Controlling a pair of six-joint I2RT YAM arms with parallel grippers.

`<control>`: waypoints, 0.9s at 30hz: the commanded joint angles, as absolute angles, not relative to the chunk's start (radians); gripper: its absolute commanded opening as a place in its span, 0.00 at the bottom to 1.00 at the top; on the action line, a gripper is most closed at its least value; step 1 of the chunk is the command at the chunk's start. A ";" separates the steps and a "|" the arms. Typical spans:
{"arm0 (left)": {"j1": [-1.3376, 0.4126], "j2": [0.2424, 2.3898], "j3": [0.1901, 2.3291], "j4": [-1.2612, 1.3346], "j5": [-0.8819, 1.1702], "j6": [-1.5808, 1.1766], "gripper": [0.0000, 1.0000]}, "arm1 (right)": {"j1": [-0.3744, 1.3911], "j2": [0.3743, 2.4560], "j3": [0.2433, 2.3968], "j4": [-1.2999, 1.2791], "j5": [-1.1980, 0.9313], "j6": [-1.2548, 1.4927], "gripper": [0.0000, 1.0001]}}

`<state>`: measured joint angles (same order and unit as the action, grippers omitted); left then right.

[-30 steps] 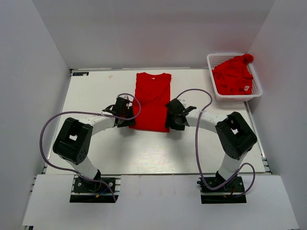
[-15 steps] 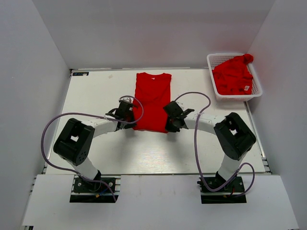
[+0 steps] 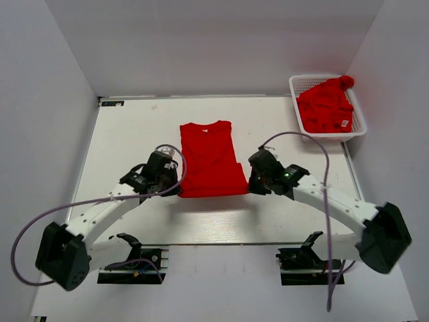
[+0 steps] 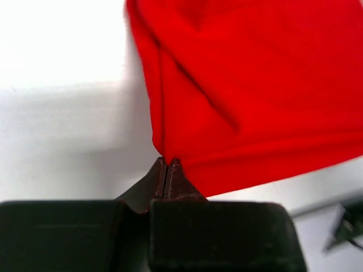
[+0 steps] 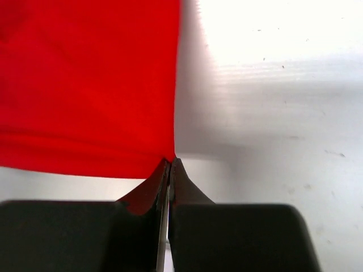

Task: Fold and stack the t-shirts
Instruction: Grab one side of the 2/3 rectangular tshirt with both arms, then fold the long partially folded tshirt into a neat square

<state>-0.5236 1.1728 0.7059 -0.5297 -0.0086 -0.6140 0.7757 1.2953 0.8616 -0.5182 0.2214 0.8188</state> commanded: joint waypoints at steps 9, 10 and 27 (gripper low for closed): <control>-0.518 1.084 0.968 -0.784 -0.044 -0.629 0.00 | 0.772 1.227 1.063 -0.706 0.159 0.634 0.00; -0.518 1.122 1.007 -0.784 -0.061 -0.644 0.00 | 0.767 1.274 1.133 -0.716 0.169 0.618 0.00; -0.410 1.551 1.403 -0.856 -0.282 -0.709 0.00 | 0.597 1.689 1.546 -0.729 0.081 0.511 0.00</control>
